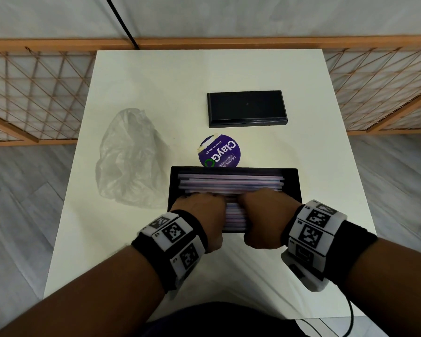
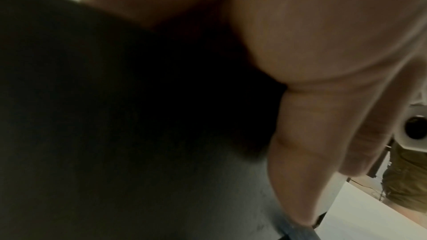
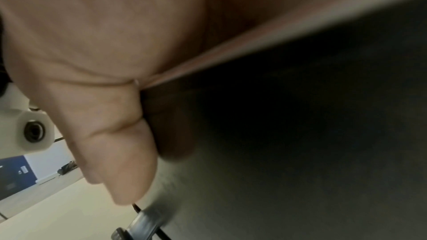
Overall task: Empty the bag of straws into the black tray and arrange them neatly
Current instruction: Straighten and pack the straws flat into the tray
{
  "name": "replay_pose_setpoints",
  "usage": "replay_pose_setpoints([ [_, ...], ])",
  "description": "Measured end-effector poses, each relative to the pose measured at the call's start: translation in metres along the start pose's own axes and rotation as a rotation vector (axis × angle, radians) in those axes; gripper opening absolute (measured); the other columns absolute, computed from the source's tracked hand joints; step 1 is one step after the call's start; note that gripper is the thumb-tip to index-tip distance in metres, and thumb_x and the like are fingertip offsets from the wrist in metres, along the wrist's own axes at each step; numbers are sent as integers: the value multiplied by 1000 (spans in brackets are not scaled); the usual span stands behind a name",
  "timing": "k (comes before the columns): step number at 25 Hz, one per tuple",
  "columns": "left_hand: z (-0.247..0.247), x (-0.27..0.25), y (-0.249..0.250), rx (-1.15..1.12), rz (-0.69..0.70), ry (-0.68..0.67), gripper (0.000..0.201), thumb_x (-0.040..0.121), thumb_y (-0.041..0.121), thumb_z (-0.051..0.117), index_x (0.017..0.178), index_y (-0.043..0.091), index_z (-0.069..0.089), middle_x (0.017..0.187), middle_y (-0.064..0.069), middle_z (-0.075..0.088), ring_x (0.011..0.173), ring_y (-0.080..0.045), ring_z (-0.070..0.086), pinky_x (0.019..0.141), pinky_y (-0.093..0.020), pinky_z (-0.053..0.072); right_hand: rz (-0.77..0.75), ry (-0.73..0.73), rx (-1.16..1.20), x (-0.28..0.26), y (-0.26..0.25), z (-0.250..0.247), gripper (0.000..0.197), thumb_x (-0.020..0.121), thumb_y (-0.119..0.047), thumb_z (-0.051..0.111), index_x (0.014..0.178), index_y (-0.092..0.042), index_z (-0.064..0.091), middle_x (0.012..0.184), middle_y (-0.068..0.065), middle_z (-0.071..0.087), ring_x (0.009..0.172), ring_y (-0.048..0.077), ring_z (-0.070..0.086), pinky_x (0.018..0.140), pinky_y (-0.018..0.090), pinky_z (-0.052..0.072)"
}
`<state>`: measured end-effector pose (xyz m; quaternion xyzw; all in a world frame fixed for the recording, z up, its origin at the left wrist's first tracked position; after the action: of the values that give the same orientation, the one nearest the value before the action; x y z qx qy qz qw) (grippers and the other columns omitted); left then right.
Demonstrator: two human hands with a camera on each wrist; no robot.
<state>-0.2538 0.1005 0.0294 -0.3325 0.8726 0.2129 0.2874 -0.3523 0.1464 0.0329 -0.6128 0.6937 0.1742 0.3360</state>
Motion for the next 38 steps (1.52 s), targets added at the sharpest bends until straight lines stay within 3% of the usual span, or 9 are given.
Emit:
replay_pose_setpoints([
  [5,0,3,0,21,-14,-34,60,79,38,75,132,22,52,134,-1,55,120,-25,59,100,-42,51,-4,-2,6,1,-1,1,33,63,-37,65,94,-27,61,85,-6,65,77,19,65,72,31,58],
  [10,-6,-8,4,78,30,53,61,80,39,74,132,22,47,135,-2,47,123,-26,52,99,-43,49,-33,52,-25,-4,-3,-5,38,63,-38,65,99,-27,64,100,-4,59,89,23,63,79,36,56],
  [14,4,-5,-1,10,16,-34,58,80,38,74,132,25,52,134,2,55,121,-24,58,100,-42,51,-16,12,1,-6,-3,0,28,64,-34,61,90,-24,62,88,-4,64,81,22,66,74,36,58],
  [19,8,1,-5,31,-29,-49,58,78,43,74,130,25,56,136,-2,48,123,-27,54,99,-41,51,16,7,4,-2,1,3,29,63,-37,62,88,-23,63,82,-5,64,75,21,65,72,32,58],
  [25,6,0,-6,15,-35,-56,57,78,42,73,130,24,57,136,-2,50,123,-27,54,100,-44,51,11,23,10,-1,3,3,33,63,-40,64,91,-24,64,91,-6,63,82,21,64,75,32,57],
  [29,-4,-9,0,55,17,38,51,82,40,71,127,23,55,133,0,51,123,-26,54,101,-42,48,-7,98,-68,-3,0,-1,38,65,-42,62,100,-26,65,106,-2,55,96,26,60,82,36,52],
  [34,4,-6,-2,-9,18,-34,51,81,41,72,127,24,56,131,3,58,119,-24,60,100,-42,52,-24,173,-120,-11,-5,-6,45,67,-41,63,110,-29,57,112,-4,59,107,26,58,91,41,48],
  [38,6,-5,-1,18,13,-34,57,81,42,72,131,23,54,137,-2,49,123,-27,55,100,-43,51,-20,135,-84,-10,-5,-1,39,67,-37,60,105,-27,61,107,-3,63,100,26,63,85,39,54],
])
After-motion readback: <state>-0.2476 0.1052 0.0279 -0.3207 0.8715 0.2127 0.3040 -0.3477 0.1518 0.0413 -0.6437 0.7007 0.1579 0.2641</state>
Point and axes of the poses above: each hand's wrist, its own x-axis towards the middle knuckle, its own z-axis out of the palm, y = z × x, the point moved 7 cm from there along x, towards the middle knuckle
